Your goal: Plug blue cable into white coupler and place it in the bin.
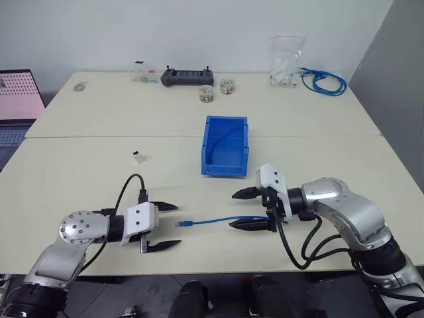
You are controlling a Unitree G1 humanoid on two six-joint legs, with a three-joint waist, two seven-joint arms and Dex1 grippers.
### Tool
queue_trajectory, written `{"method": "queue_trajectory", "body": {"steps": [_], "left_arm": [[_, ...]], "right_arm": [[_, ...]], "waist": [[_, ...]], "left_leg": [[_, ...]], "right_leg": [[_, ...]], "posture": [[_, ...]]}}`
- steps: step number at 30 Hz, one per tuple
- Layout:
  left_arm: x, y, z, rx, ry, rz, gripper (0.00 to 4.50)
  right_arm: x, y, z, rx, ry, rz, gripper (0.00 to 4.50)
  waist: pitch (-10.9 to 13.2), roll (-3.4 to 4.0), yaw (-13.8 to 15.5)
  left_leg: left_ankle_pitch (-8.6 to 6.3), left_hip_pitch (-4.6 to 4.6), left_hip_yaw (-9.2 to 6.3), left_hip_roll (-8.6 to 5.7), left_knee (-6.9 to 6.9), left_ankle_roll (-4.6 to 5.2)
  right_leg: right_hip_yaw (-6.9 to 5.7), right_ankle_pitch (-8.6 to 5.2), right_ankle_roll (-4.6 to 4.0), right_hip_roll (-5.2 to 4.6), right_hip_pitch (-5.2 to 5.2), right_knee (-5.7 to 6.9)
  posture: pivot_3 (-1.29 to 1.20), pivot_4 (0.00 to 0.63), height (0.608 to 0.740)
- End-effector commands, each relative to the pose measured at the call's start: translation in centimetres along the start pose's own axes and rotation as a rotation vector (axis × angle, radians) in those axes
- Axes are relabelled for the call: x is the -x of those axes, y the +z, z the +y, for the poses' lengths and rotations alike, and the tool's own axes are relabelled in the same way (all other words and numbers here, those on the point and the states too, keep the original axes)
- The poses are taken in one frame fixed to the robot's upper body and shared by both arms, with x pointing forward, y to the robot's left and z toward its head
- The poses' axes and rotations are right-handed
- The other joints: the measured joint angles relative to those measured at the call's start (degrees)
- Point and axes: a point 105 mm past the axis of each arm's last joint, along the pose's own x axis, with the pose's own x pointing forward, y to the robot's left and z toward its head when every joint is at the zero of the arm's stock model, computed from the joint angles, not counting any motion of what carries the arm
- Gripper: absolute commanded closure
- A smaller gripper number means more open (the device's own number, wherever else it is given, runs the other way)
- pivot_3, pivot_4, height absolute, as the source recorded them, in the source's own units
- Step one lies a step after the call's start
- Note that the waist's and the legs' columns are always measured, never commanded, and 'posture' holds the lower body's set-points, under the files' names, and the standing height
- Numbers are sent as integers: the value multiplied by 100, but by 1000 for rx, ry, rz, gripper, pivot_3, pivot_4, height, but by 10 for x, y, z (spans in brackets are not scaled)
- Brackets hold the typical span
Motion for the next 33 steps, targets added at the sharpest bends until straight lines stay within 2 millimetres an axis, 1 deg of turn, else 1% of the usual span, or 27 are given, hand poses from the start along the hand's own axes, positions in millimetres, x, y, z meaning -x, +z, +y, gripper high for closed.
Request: {"method": "queue_trajectory", "body": {"steps": [1,3,4,6,10,15,18,22,24,26,28,31,33], "left_arm": [[-2,-8,-2,-44,-45,40,496],[-3,-14,-3,-53,-60,65,962],[-4,-17,-3,-54,-69,75,1114],[-7,-21,-4,-59,-82,95,1679],[-12,-28,-5,-72,-111,129,2661],[-17,-34,-6,-75,-144,169,3598],[-18,-36,-7,-73,-162,184,4198],[-16,-35,-10,-62,-201,199,4249],[-16,-27,-8,-28,-211,179,4250],[-19,-10,-2,43,-201,119,4250],[-21,12,6,127,-193,42,4250],[-26,46,17,222,-199,-69,4250],[-28,70,24,287,-207,-151,4250]], "right_arm": [[10,11,4,25,-27,-27,490],[12,11,5,23,-32,-26,490],[13,11,5,22,-34,-25,490],[16,12,6,19,-37,-26,490],[20,14,9,20,-41,-30,490],[23,17,13,40,-41,-52,490],[26,18,15,64,-51,-70,490],[29,14,18,81,-82,-81,490],[31,15,20,108,-103,-111,490],[34,12,25,110,-102,-114,490],[37,7,35,46,-43,-87,490],[43,8,46,-42,11,-112,490],[45,10,50,-73,10,-127,490]], "waist": [[0,0,1],[0,0,5],[0,1,7],[-2,3,8],[-14,21,14],[-23,36,13],[-32,47,14],[-37,51,12],[-37,50,10],[-37,49,9],[-34,46,6],[-16,19,6],[-6,3,18]], "left_leg": [[0,0,1,-2,0,0],[0,0,2,-5,-1,0],[0,0,1,-5,-1,0],[0,1,-1,-5,-1,0],[2,13,1,-6,0,3],[1,62,4,-6,-6,4],[1,66,0,-6,-6,4],[1,89,0,-6,-10,4],[1,92,0,-6,-12,4],[1,92,0,-5,-12,4],[1,90,0,-5,-12,4],[1,81,-5,-5,-9,4],[1,68,-17,-5,-3,4]], "right_leg": [[2,5,-5,-1,0,0],[4,8,-9,-3,0,-1],[4,8,-9,-4,0,-2],[3,8,-8,-4,3,-1],[4,1,5,-4,12,-1],[5,-7,18,-3,60,-5],[3,-9,21,-3,67,-7],[4,-14,28,-3,92,-13],[4,-15,29,-3,95,-14],[4,-15,29,-3,95,-14],[3,-16,30,-2,94,-13],[-1,-16,31,-1,92,-13],[-9,-16,31,0,87,-13]], "posture": [[0,150,740],[0,150,740],[0,150,740],[0,150,740],[0,150,740],[0,150,740],[0,150,740],[0,150,740],[0,150,740],[0,150,740],[0,150,740],[0,150,740],[0,150,740]]}}
